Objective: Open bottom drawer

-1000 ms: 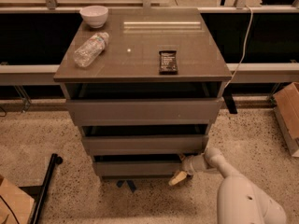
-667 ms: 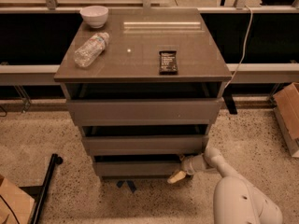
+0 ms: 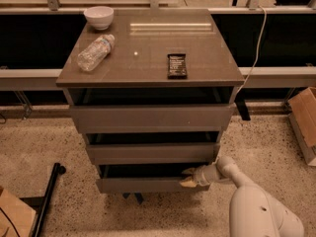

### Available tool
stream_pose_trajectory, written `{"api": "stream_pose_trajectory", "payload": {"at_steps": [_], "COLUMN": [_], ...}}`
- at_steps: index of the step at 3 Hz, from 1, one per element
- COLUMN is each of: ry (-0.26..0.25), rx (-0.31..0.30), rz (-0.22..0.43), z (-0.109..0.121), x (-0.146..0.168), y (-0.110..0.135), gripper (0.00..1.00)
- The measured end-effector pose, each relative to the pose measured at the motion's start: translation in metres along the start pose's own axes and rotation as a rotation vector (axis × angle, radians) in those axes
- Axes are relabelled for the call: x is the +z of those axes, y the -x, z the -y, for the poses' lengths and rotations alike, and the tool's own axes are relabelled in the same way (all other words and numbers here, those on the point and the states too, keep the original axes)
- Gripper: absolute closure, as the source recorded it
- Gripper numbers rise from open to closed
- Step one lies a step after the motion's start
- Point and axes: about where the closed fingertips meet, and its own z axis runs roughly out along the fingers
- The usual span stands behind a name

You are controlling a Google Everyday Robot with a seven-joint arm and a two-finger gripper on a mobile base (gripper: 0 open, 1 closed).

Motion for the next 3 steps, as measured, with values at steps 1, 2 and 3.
{"api": "stream_pose_trajectory", "payload": {"at_steps": [1,2,3], "ry": [0.002,0.003,0.045], "rx": [0.0,0.001,0.02], "rz": [0.0,0.0,-0.034], "z": [-0.001,-0.001,-0.011], "x": [0.001,0.002,0.01], "y": [0.0,0.0,-0.01], "gripper": [0.97,0.84,0.54]}}
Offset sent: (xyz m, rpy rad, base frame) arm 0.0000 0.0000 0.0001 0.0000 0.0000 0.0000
